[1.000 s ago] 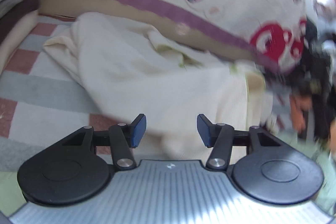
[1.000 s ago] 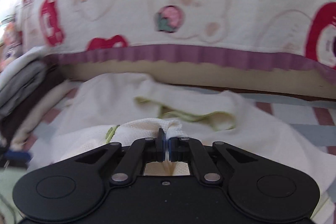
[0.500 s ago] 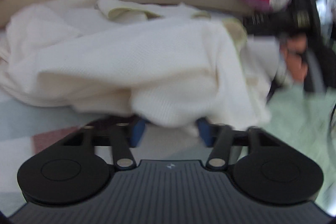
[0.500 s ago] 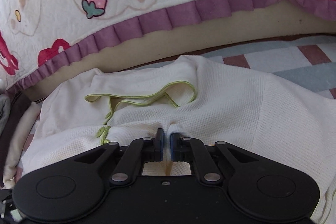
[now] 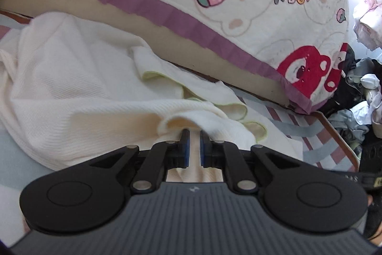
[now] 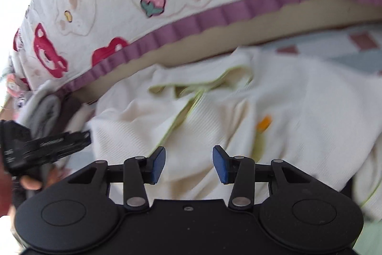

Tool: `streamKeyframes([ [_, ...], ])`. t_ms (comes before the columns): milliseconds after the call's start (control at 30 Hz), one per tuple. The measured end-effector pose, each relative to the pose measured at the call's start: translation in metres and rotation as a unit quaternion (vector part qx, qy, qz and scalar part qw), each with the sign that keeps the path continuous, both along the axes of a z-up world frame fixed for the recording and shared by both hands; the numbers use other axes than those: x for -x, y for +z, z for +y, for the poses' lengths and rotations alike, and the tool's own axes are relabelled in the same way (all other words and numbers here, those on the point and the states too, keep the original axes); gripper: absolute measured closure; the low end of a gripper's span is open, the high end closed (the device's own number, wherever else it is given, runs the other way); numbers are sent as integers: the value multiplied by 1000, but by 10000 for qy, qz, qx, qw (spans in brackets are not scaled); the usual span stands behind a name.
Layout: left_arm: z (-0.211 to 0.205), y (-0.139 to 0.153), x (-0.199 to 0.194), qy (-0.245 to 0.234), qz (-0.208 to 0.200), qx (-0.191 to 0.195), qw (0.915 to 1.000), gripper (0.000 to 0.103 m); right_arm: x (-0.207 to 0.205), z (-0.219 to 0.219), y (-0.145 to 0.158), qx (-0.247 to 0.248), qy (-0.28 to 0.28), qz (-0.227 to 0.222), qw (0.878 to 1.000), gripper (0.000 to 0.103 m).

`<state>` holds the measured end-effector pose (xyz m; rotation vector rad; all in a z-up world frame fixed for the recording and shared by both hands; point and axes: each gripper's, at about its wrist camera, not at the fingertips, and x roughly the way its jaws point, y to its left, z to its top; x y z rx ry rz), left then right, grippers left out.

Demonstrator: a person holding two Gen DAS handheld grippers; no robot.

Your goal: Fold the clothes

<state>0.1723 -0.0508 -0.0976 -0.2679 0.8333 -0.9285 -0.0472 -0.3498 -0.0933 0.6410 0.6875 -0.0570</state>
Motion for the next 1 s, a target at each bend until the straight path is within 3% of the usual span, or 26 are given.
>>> streamKeyframes([
  [67, 1, 0, -1, 22, -33, -7, 10000, 95, -5, 8, -9, -106, 11, 104, 9999, 54],
  [167, 5, 0, 1, 19, -156, -50, 9999, 95, -17, 23, -22, 140, -112, 487, 9987, 54],
  [200, 6, 1, 1, 17, -202, -67, 9998, 95, -19, 26, -25, 299, -250, 558, 9977, 59],
  [233, 8, 1, 2, 14, -247, -83, 9997, 95, -18, 26, -22, 416, -365, 494, 9972, 91],
  [267, 10, 2, 3, 39, -286, -73, 9996, 95, -15, 24, -14, 499, -460, 327, 9972, 99],
  [333, 18, 4, 2, 134, -316, 21, 9994, 95, -9, 19, 0, 666, -649, -9, 9957, 99],
  [433, 28, 9, -2, 276, -274, 195, 9991, 92, 4, 10, 30, 1431, -997, -188, 9845, 100],
  [500, 31, 11, -3, 247, -314, 131, 9991, 92, 11, 1, 46, 1990, -1167, -224, 9728, 100],
  [600, 30, 9, -2, 76, -364, -101, 9993, 92, 19, -16, 57, 2282, -1379, -222, 9636, 100],
  [767, 13, -1, 11, -558, -548, -475, 9958, 73, 22, -34, 52, 2100, -1539, -120, 9654, 100],
  [833, 4, -4, 21, -809, -706, -580, 9925, 60, 23, -34, 47, 2047, -1508, -82, 9671, 100],
  [900, -4, -6, 30, -1027, -835, -631, 9892, 56, 22, -32, 44, 2076, -1465, -43, 9672, 100],
  [1000, -18, -9, 32, -941, -922, -692, 9889, 47, 20, -35, 41, 2034, -1471, -4, 9680, 100],
])
